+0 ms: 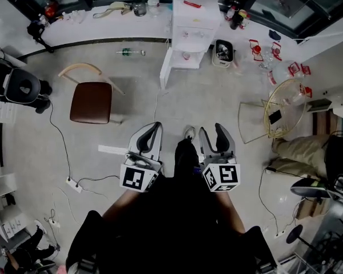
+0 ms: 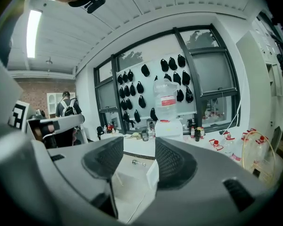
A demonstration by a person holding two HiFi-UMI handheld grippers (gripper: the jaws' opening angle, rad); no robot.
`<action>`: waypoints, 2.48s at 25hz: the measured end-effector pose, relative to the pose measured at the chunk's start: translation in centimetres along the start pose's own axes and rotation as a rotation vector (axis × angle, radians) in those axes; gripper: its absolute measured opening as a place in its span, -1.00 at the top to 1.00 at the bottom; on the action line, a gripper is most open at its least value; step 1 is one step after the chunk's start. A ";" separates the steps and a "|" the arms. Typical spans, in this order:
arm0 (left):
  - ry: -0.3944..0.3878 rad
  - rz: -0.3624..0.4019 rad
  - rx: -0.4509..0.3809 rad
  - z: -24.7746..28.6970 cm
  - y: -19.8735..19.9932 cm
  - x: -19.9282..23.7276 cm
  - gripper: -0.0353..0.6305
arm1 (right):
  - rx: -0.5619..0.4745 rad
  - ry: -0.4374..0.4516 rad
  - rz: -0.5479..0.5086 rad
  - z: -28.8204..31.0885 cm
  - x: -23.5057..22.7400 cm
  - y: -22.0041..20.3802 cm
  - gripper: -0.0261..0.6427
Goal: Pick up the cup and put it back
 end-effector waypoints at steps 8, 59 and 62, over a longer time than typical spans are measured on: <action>0.068 0.032 -0.020 13.1 0.7 0.0 0.88 | -0.001 0.060 -0.024 9.7 -10.5 3.9 0.32; 0.069 0.035 -0.123 49.7 -38.6 24.8 0.88 | 0.079 0.063 -0.102 55.0 -29.7 -30.2 0.15; 0.049 0.033 -0.122 51.1 -42.8 25.7 0.88 | 0.066 0.079 -0.107 57.3 -31.0 -34.3 0.14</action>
Point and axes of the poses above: the fingertips, and each gripper's own axes: z forward along the fingers, x to its left, y out of its top, the point moved 3 cm from there along -z, backward along the fingers, and after that the axes turned 3 degrees about y, right-handed, at the moved point
